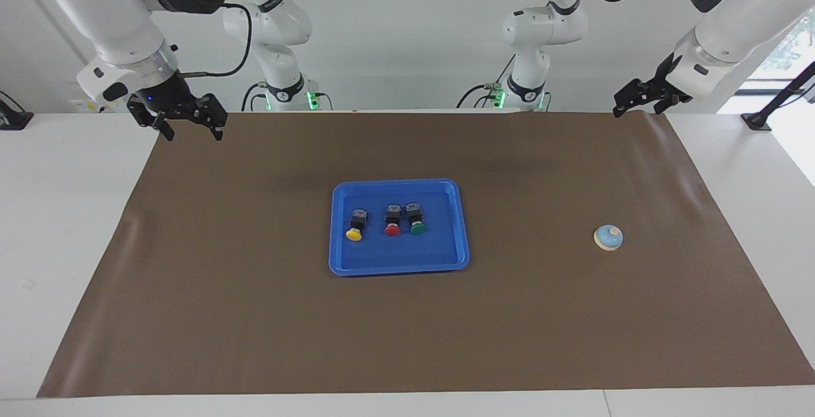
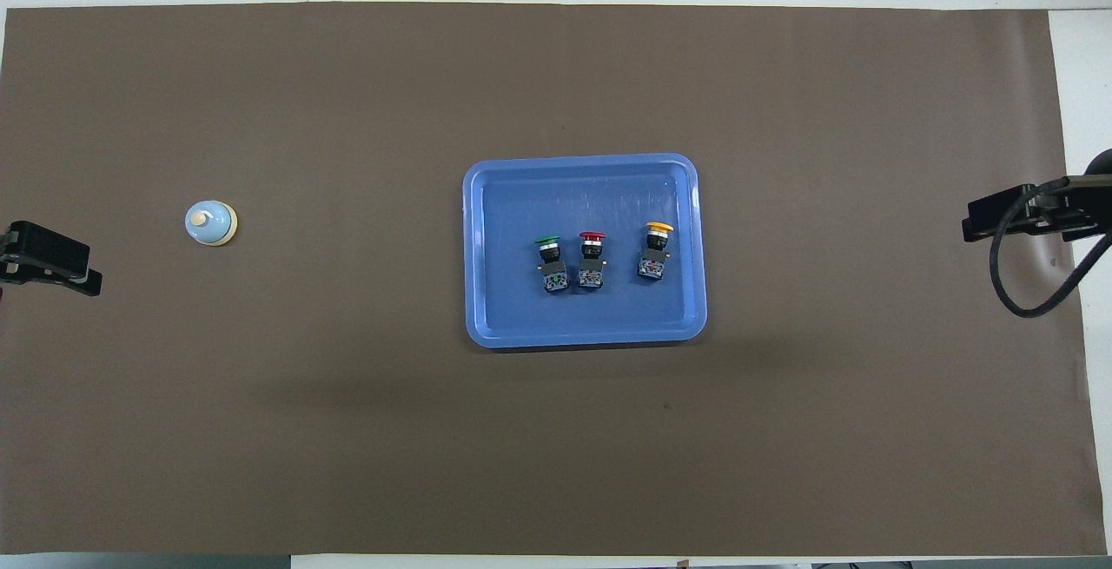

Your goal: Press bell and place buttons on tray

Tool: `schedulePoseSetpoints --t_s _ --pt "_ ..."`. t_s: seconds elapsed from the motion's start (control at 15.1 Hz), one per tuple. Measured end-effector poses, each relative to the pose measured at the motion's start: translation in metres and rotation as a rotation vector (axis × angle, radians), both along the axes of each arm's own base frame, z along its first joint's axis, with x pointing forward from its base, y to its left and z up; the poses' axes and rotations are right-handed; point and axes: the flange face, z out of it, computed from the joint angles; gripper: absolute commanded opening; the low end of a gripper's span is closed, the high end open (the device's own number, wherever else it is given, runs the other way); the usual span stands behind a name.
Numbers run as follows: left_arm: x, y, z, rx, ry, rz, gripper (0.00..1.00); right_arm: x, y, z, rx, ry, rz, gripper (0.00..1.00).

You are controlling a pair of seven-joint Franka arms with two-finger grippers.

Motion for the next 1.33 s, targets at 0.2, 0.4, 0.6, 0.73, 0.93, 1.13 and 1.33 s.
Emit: schedulePoseSetpoints --t_s 0.2,0.4,0.6,0.73,0.93,1.13,1.33 --pt "0.007 0.002 -0.023 0.018 -0.057 0.091 0.0 0.0 0.0 0.0 0.0 -0.001 0.001 1.0" --pt "0.012 0.005 -0.065 0.013 -0.073 0.019 0.0 -0.002 0.002 0.004 -0.001 -0.007 0.002 1.0" --pt "0.027 0.014 -0.11 0.0 -0.049 -0.059 0.0 -0.002 0.002 0.005 -0.001 -0.009 0.003 1.0" --pt "0.046 0.022 -0.146 -0.005 -0.055 -0.083 0.0 -0.002 0.002 0.005 -0.001 -0.009 0.003 1.0" --pt "0.07 0.026 -0.194 -0.005 -0.072 -0.086 0.0 -0.002 0.002 0.005 -0.001 -0.009 0.003 1.0" --pt "0.08 0.027 -0.215 -0.003 -0.088 -0.086 0.0 -0.002 0.002 0.005 -0.001 -0.009 0.003 1.0" --pt "0.086 0.028 -0.229 -0.001 -0.101 -0.085 0.0 -0.002 0.002 0.005 -0.001 -0.009 0.003 1.0"
